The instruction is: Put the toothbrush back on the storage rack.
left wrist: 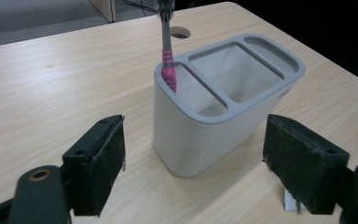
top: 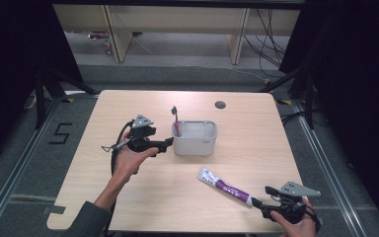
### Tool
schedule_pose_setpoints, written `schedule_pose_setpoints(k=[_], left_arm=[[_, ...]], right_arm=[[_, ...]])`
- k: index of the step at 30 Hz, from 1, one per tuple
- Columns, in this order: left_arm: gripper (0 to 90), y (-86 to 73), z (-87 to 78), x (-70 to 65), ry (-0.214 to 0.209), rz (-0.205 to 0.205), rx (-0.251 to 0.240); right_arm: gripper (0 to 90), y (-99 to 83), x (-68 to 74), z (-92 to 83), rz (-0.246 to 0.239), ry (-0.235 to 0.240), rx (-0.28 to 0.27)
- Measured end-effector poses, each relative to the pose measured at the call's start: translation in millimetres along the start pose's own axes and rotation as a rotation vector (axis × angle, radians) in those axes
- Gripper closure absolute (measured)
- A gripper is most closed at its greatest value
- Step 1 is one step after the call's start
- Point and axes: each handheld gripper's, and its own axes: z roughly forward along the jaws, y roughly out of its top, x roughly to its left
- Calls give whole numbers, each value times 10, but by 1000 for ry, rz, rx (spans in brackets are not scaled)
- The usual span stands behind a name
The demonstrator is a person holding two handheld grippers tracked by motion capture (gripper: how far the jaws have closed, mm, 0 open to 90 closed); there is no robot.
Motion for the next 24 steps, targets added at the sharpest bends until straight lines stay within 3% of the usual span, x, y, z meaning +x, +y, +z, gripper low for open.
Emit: schedule_pose_setpoints(k=[8,12,16,19,24], left_arm=[[192,-169,-143,19,-3,-4,8],[191,-223,-228,24,-3,26,21],[192,-262,-267,10,-1,19,6],[192,-314,-324,17,7,37,24],[192,-428,-373,12,-3,25,14]], right_arm=[[280,-3,0,-2,1,0,0],[280,-4,3,4,1,-3,-5],[280,-4,5,-10,8,-5,1],[280,-13,4,-14,22,7,8],[280,-22,-2,-17,9,-11,-4]])
